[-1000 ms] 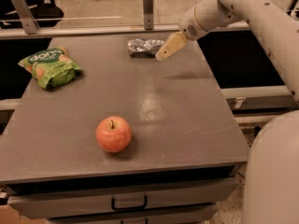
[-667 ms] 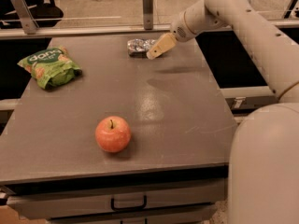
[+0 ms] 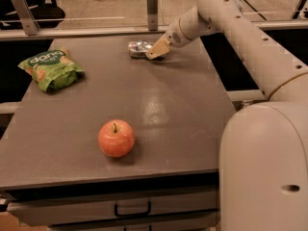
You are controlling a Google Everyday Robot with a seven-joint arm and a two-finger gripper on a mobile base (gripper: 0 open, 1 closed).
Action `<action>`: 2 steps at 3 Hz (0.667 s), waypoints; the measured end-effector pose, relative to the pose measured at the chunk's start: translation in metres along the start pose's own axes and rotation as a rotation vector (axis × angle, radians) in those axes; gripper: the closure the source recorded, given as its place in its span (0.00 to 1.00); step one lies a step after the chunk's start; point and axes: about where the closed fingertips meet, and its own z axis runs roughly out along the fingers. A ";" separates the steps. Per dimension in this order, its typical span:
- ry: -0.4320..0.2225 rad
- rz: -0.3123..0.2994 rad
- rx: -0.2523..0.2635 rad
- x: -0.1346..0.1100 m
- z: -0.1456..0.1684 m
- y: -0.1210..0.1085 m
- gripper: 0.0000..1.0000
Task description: Move redbull can near apple
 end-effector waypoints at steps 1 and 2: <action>-0.001 -0.005 -0.022 0.002 -0.001 0.004 0.65; -0.015 -0.069 -0.069 -0.004 -0.025 0.022 0.87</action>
Offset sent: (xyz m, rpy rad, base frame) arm -0.0654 -0.0128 0.0524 -0.0189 -0.0551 0.2155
